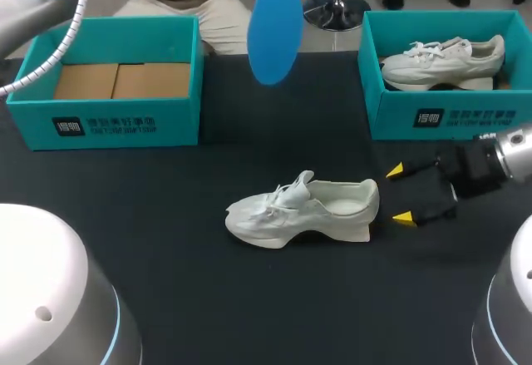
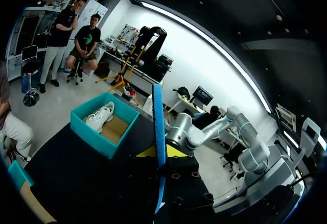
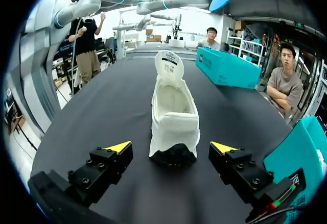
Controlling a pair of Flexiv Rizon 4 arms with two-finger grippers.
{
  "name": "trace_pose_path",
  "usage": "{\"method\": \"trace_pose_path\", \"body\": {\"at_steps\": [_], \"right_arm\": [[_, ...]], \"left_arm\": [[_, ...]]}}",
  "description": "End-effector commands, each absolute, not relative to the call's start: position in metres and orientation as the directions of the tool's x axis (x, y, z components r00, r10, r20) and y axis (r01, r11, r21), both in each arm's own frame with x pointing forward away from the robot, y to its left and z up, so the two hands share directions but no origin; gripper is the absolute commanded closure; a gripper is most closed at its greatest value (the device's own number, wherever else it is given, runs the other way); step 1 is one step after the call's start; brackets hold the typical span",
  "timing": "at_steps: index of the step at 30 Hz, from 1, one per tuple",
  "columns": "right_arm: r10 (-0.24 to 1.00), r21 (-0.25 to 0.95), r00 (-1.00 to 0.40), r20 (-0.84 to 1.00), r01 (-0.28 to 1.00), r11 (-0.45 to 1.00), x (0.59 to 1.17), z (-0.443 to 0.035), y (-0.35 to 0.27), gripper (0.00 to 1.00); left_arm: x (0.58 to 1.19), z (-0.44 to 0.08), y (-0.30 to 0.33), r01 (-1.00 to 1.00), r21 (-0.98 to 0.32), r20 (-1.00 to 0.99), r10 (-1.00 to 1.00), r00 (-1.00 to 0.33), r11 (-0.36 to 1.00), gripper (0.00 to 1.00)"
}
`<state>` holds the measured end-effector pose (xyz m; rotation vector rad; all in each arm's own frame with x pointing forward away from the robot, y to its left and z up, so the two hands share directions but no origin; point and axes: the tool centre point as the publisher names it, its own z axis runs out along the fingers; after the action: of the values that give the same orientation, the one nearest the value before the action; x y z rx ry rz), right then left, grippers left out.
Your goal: Take the shoe out of the shoebox, open the shoe tongue, remove and reinsert the insole, then place the shoe into the shoebox
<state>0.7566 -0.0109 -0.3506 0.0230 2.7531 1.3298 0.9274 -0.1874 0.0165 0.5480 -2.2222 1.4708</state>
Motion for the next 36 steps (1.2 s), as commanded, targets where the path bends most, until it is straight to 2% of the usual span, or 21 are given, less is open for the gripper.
{"method": "trace_pose_path", "body": {"at_steps": [1,17,36], "right_arm": [[0.051,0.559,-0.997,-0.066,0.006,0.829,0.756,-0.326,-0.011,0.0],[0.021,0.279,-0.995,-0.093,-0.006,0.96,0.749,-0.295,0.001,0.0],[0.067,0.192,-0.992,-0.108,0.045,0.98,0.752,-0.288,-0.033,0.0]], "left_arm": [[0.927,0.016,-0.187,-0.535,-0.763,0.542,-0.092,-0.835,0.362,1.0],[0.927,0.016,-0.187,-0.535,-0.763,0.542,-0.092,-0.835,0.362,1.0],[0.927,0.016,-0.187,-0.535,-0.763,0.542,-0.092,-0.835,0.362,1.0]]}}
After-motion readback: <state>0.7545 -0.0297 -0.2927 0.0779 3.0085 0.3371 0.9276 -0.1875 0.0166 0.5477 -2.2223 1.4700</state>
